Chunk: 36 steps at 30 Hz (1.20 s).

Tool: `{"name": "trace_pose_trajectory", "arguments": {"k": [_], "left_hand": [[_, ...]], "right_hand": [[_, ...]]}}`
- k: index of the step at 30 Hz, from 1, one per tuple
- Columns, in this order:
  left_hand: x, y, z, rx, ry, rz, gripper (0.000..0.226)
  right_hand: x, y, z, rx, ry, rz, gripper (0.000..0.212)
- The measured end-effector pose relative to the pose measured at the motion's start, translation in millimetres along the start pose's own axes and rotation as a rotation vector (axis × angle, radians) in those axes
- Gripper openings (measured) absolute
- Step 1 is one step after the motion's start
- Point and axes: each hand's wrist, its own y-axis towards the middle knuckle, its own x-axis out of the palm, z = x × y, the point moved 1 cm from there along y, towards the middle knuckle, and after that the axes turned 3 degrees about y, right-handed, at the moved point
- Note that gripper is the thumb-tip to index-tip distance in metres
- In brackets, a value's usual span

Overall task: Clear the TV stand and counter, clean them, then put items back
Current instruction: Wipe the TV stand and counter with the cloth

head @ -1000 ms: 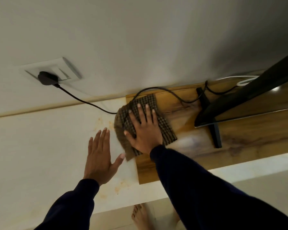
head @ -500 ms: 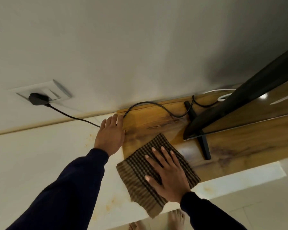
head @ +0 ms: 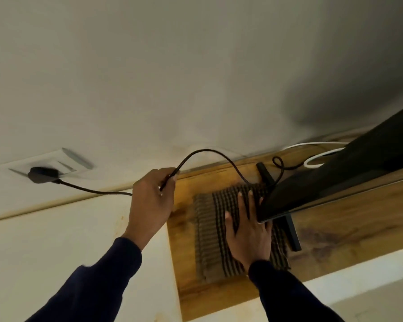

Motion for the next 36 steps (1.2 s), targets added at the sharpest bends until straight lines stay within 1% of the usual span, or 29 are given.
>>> {"name": "trace_pose_trajectory", "arguments": {"k": [2, 4, 7, 10, 12, 13, 15, 18, 21, 23, 25, 28, 30, 32, 33, 34, 36], "left_hand": [[-15.9, -2.1, 11.2, -0.025, -0.104, 0.023, 0.020], [-31.8, -2.9, 18.0, -0.043, -0.197, 0.028, 0.021], [-49.5, -7.1, 22.2, -0.059, -0.303, 0.029, 0.021], [-58.9, -10.1, 22.9, -0.053, -0.375, 0.024, 0.022], [-60.6, -12.4, 22.1, -0.046, -0.384, 0.038, 0.022], [-60.4, -13.8, 22.3, -0.053, -0.389, 0.044, 0.022], [-59.4, -15.7, 25.9, -0.075, -0.421, 0.054, 0.023], [-60.5, -16.3, 27.4, -0.062, -0.350, 0.057, 0.027], [-65.8, -18.4, 27.8, -0.015, -0.256, 0.109, 0.029], [-64.2, -22.5, 28.4, -0.026, -0.247, 0.133, 0.029], [-60.5, -26.5, 27.7, -0.044, -0.235, 0.147, 0.027], [-58.0, -32.1, 24.9, -0.061, -0.214, 0.140, 0.021], [-58.5, -33.5, 23.9, -0.074, -0.180, 0.143, 0.023], [-57.6, -33.9, 23.3, -0.091, -0.161, 0.145, 0.029], [-57.8, -34.2, 23.8, -0.099, -0.156, 0.142, 0.030], [-57.9, -34.5, 24.7, -0.102, -0.158, 0.137, 0.029], [-56.4, -36.0, 24.3, -0.100, -0.157, 0.117, 0.027]], "right_hand": [[1.2, 27.2, -11.2, 0.101, 0.043, 0.030, 0.070], [4.0, 53.3, -26.5, 0.162, 0.063, 0.042, 0.069], [9.5, 82.2, -53.1, 0.138, 0.013, 0.069, 0.069], [20.9, 92.0, -84.2, 0.080, -0.003, 0.020, 0.072], [27.2, 84.3, -105.5, 0.029, -0.008, 0.013, 0.074], [31.4, 74.9, -117.3, -0.029, -0.008, 0.009, 0.075], [43.7, 45.7, -142.4, -0.226, -0.009, -0.026, 0.074], [60.9, 6.5, -170.6, -0.527, -0.055, -0.148, 0.068], [56.4, 10.9, -156.9, -0.716, -0.070, -0.218, 0.060], [44.5, 29.3, -135.4, -0.764, -0.045, -0.222, 0.057], [34.4, 50.7, -112.7, -0.673, -0.030, -0.182, 0.057], [18.2, 78.0, -72.8, -0.417, -0.036, -0.106, 0.060], [9.8, 83.2, -46.2, -0.241, -0.015, -0.049, 0.061], [6.1, 73.0, -29.3, -0.065, 0.031, 0.014, 0.062], [6.0, 62.2, -26.5, 0.002, 0.033, 0.018, 0.063], [6.6, 48.8, -26.4, 0.050, 0.023, 0.009, 0.065], [9.2, 21.1, -31.0, 0.078, 0.005, -0.012, 0.069]]}}
